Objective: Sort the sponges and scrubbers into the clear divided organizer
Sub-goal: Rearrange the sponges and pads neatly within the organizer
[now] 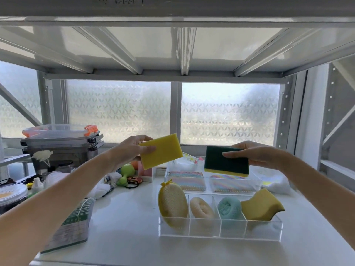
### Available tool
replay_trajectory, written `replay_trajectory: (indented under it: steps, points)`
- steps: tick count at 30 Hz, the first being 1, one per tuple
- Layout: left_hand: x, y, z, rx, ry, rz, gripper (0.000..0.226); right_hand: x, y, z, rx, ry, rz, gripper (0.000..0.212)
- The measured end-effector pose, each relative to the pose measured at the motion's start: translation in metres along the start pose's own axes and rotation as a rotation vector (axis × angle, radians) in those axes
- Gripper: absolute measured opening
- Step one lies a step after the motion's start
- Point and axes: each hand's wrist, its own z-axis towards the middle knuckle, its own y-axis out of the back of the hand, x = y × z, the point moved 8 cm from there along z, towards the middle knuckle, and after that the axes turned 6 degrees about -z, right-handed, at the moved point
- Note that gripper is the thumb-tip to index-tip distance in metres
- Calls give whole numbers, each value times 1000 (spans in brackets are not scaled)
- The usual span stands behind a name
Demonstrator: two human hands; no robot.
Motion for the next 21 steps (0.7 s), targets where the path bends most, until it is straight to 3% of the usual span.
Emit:
replay_trajectory:
  steps: [4, 8, 12, 16, 18, 21]
  points:
    - [-2, 3, 3, -8, 2, -36, 24, 21, -38, -26, 85, 65, -21, 35]
    - [-3, -4, 1, 30, 13, -51, 75, 3, -74, -32, 45, 49, -42, 40]
    - [-3, -14, 2, 37, 0, -23, 32, -7, -88, -30, -88, 171, -376, 40]
    - [-6, -16, 3, 31, -10, 11, 23, 16, -51, -30, -254, 298, -430, 33]
    - [-9, -15, 4, 26, -22, 1, 21, 4, -19, -14, -279, 220, -420, 27]
    - [-9, -12, 5, 18, -32, -6, 23, -41, 4, 19, -160, -32, -573, 32]
